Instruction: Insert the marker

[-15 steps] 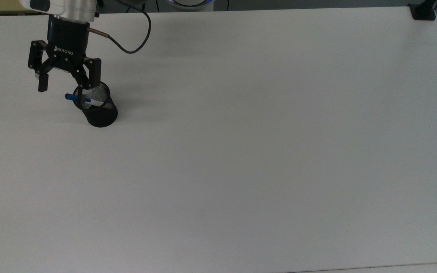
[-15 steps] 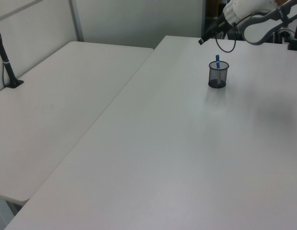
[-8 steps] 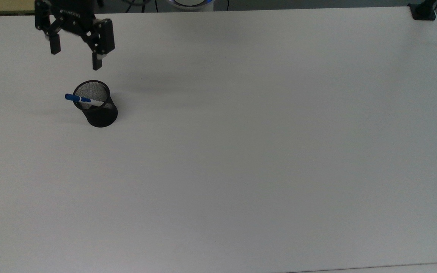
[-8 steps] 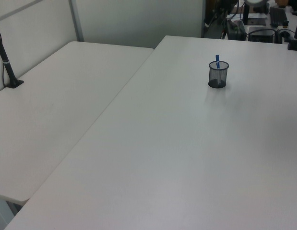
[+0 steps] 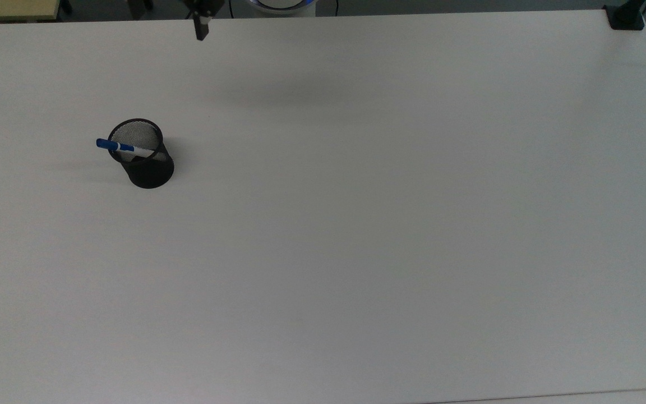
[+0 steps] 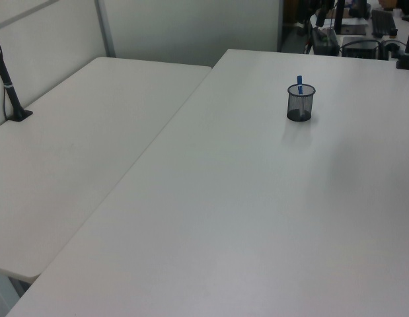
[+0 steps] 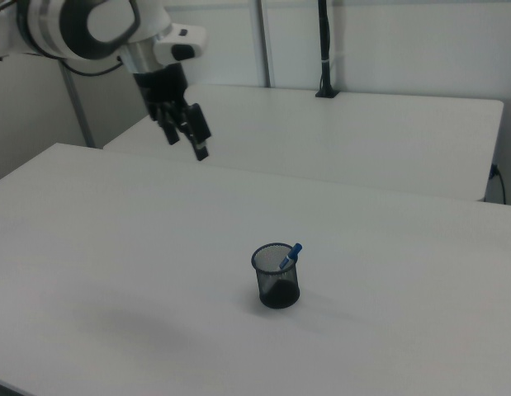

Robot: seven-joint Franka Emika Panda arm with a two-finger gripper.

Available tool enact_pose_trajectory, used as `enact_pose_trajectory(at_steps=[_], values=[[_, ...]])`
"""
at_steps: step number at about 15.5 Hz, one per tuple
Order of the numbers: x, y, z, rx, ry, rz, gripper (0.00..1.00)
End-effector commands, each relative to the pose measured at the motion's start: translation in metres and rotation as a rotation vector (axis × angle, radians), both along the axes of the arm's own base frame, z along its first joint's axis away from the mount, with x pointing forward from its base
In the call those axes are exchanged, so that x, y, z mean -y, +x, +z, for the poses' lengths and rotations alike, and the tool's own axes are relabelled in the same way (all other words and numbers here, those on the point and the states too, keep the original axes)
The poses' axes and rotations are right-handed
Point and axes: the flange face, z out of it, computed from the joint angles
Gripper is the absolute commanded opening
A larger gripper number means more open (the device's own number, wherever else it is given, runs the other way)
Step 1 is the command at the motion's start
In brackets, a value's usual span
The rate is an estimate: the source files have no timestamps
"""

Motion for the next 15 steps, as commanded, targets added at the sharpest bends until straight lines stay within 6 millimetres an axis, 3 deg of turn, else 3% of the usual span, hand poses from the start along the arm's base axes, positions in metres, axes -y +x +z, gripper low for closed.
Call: enact_pose_trajectory(at_steps=[1, 6, 10, 15], values=[[-0.027, -0.015, 0.002, -0.067, 0.026, 0.037, 1.00], [-0.027, 0.001, -0.016, -0.051, 0.002, 0.203, 1.00], [-0.022, 0.012, -0.015, 0.001, -0.013, 0.210, 1.00], [-0.024, 0.009, -0.011, -0.002, -0.011, 0.208, 1.00]])
